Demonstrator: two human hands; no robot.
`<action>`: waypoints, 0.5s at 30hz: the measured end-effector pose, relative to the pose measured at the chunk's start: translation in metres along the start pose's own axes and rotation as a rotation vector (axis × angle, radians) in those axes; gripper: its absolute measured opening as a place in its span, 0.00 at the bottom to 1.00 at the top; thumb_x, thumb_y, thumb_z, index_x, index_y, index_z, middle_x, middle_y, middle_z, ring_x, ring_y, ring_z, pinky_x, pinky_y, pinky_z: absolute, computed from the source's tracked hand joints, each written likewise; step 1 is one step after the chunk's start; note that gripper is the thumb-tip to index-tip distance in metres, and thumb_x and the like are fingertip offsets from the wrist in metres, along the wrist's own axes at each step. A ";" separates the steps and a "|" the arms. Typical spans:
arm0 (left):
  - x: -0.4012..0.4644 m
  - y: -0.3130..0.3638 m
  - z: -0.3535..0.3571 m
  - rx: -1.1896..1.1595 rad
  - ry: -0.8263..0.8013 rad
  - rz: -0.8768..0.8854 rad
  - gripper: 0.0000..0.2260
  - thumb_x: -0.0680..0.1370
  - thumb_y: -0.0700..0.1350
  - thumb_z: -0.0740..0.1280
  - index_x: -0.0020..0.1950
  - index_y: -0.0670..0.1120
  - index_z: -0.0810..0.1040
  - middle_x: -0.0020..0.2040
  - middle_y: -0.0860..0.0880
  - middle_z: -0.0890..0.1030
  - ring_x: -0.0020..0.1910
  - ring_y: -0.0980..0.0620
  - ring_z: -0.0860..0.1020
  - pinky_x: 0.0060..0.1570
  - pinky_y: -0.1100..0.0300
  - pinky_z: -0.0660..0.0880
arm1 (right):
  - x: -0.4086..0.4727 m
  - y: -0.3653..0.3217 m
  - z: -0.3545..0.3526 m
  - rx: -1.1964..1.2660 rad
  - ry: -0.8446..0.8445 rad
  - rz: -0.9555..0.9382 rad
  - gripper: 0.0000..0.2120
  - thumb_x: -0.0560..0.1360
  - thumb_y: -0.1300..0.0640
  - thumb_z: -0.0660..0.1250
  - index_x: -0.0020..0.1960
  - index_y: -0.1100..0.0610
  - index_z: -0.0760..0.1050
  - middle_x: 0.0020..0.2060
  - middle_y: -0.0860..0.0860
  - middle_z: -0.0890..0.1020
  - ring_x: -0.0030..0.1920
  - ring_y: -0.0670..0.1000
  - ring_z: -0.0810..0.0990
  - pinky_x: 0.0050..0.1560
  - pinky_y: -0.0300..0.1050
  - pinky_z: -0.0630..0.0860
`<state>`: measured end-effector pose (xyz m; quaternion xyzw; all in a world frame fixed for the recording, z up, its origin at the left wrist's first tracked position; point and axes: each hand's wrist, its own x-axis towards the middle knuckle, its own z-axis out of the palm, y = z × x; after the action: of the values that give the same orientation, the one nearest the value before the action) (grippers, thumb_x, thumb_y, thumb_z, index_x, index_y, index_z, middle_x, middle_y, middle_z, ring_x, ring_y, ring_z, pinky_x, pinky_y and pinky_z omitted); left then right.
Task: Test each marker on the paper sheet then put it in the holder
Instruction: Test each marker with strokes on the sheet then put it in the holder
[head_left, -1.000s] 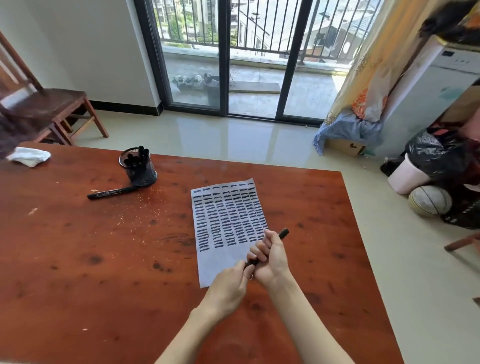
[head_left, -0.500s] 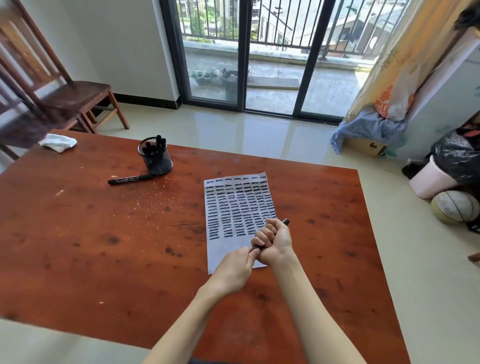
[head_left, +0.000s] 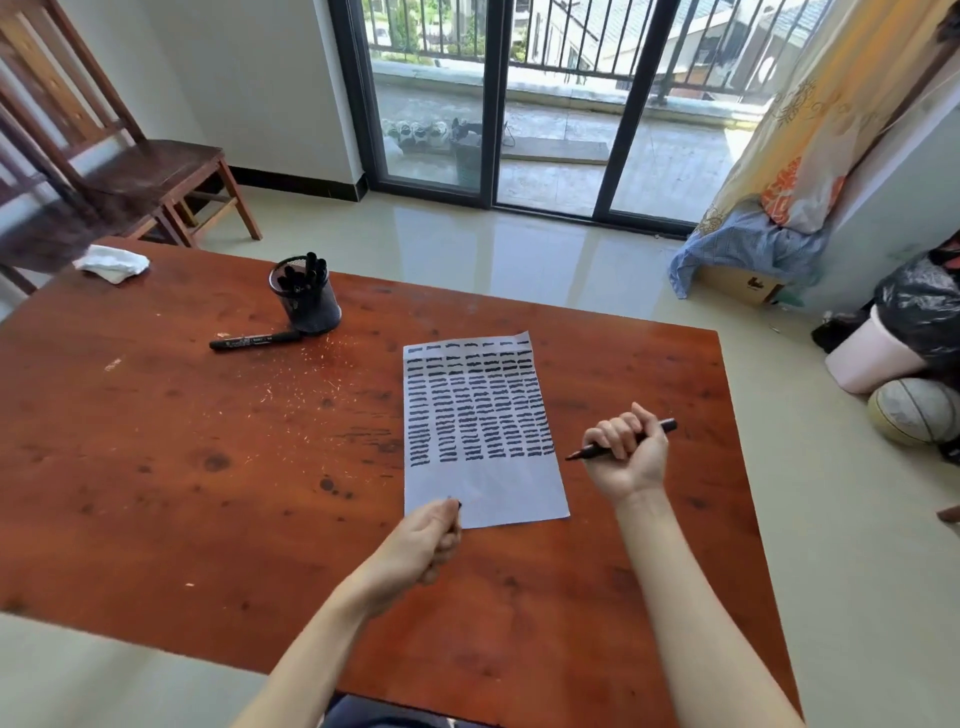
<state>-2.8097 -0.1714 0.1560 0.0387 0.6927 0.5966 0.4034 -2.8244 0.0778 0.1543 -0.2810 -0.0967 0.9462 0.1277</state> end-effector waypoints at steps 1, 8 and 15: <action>0.005 -0.006 -0.001 0.012 0.070 0.015 0.14 0.81 0.53 0.52 0.41 0.46 0.67 0.30 0.53 0.61 0.25 0.59 0.58 0.23 0.68 0.55 | 0.001 0.006 -0.001 -0.060 0.001 -0.003 0.10 0.70 0.60 0.61 0.29 0.56 0.70 0.16 0.46 0.62 0.17 0.44 0.61 0.21 0.35 0.62; 0.022 -0.031 -0.006 0.268 0.324 0.270 0.10 0.73 0.45 0.70 0.34 0.47 0.73 0.25 0.56 0.68 0.27 0.60 0.65 0.30 0.70 0.62 | 0.013 0.086 -0.029 -0.175 0.040 0.059 0.19 0.80 0.48 0.56 0.45 0.61 0.78 0.34 0.52 0.83 0.36 0.48 0.83 0.38 0.39 0.80; 0.039 -0.077 -0.040 0.838 0.655 0.443 0.15 0.74 0.51 0.61 0.56 0.49 0.81 0.29 0.52 0.78 0.30 0.55 0.74 0.29 0.65 0.72 | 0.011 0.131 -0.055 -0.988 -0.081 -0.388 0.28 0.74 0.34 0.52 0.45 0.56 0.78 0.21 0.46 0.74 0.22 0.44 0.70 0.27 0.37 0.65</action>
<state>-2.8275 -0.2040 0.0686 0.1529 0.9341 0.3223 -0.0166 -2.8272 -0.0370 0.0702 -0.2478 -0.5861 0.7569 0.1490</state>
